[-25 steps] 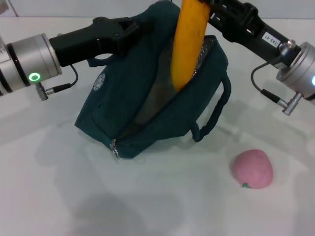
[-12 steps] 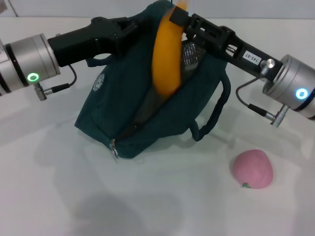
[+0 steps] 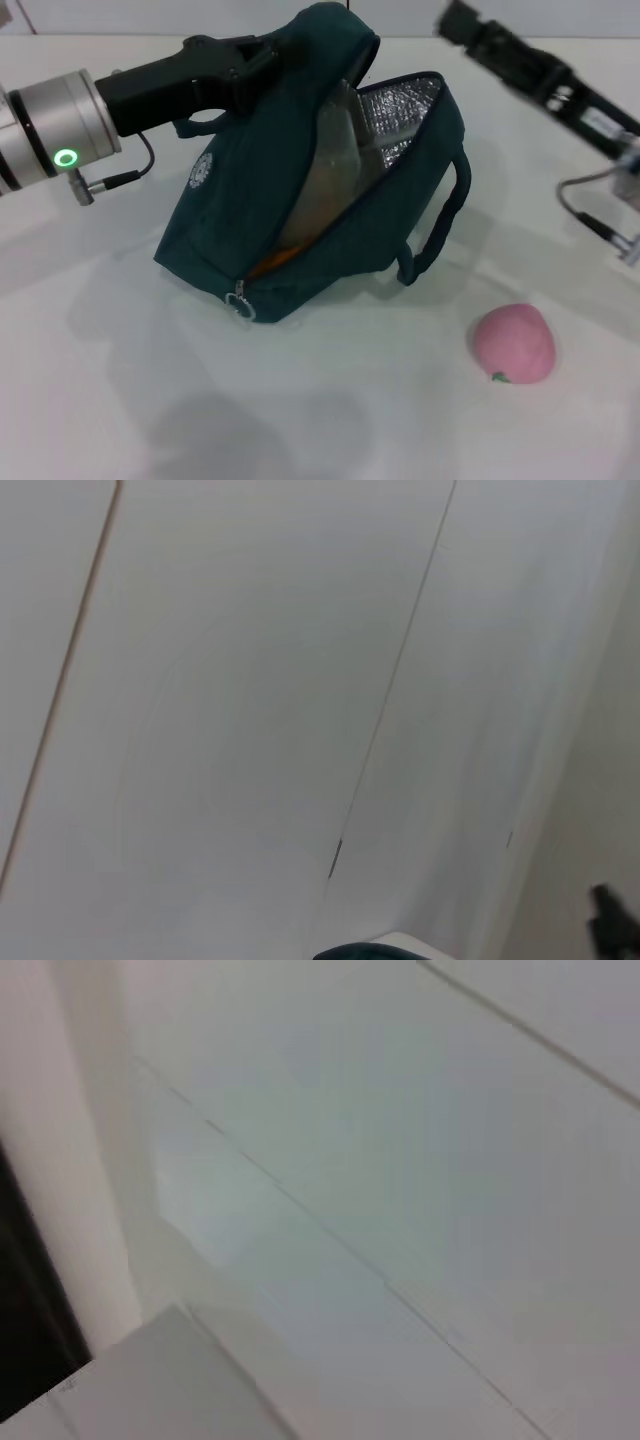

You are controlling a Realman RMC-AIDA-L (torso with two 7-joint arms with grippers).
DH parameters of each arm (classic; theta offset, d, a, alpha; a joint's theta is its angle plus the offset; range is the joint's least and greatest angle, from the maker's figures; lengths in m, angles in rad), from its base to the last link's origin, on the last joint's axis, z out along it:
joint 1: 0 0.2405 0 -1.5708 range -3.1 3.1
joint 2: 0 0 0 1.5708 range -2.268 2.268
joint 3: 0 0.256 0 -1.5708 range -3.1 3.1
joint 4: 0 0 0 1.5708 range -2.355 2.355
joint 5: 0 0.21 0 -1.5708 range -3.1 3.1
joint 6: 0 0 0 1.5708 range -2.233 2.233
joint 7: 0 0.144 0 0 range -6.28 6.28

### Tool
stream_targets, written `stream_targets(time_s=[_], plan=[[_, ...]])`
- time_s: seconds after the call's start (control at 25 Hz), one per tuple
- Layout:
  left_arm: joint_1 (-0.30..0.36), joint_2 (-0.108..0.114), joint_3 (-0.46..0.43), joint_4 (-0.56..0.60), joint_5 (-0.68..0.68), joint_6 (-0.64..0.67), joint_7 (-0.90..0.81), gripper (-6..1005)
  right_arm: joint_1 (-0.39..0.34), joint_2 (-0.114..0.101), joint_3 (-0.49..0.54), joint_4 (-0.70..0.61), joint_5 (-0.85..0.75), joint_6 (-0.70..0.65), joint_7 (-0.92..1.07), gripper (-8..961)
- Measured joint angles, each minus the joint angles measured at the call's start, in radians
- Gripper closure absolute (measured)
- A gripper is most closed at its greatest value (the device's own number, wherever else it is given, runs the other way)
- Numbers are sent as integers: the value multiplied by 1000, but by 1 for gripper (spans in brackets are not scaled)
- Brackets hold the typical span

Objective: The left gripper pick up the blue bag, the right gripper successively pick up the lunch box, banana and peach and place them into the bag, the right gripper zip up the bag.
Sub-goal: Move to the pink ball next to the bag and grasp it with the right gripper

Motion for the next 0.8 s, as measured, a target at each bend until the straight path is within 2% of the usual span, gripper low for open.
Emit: stream_targets(time_s=[0.24, 0.48, 0.64, 0.8], plan=[[9, 1, -2, 3, 0, 0, -1, 955, -139, -6, -37, -204, -31, -115, -105, 81], [25, 3, -15, 5, 0, 0, 1, 955, -369, -21, -260, -493, -57, -74, -239, 84], [39, 3, -24, 7, 0, 0, 1, 955, -441, -22, -304, -540, -124, -25, -331, 86], [34, 3, -24, 3, 1, 0, 1, 955, -451, -22, -305, -481, -177, 43, -414, 88]])
